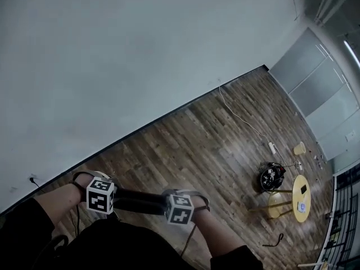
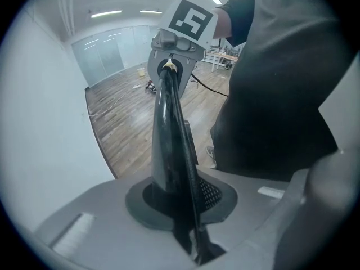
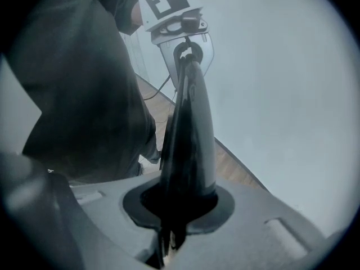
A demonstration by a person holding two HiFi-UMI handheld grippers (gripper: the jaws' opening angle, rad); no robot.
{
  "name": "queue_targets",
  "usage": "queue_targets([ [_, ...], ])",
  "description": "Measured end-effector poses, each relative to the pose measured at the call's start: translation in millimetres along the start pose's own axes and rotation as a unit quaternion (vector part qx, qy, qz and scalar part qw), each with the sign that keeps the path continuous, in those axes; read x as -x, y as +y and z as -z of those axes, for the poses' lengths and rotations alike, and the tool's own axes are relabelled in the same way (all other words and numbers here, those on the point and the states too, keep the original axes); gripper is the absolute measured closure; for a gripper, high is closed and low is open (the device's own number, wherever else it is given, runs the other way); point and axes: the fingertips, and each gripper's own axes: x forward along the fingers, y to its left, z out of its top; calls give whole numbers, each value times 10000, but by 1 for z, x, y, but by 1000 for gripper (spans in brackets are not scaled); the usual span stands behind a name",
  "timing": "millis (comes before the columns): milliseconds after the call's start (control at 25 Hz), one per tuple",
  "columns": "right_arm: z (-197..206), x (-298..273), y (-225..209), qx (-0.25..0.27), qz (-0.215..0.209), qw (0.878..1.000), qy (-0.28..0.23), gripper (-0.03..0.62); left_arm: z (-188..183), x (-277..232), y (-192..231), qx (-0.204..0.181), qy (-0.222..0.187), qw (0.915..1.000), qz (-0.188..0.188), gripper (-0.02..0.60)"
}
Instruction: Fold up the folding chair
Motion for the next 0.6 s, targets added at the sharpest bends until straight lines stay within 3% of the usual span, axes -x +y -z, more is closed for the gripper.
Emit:
queue_targets([
  [320, -75, -28, -63, 781, -171, 9968, 33, 546, 80, 30, 30, 701, 49, 9970, -333, 526],
  [600, -133, -44, -108, 1504, -462, 9875, -33, 546, 132, 55, 44, 1483, 92, 9869, -622, 525],
])
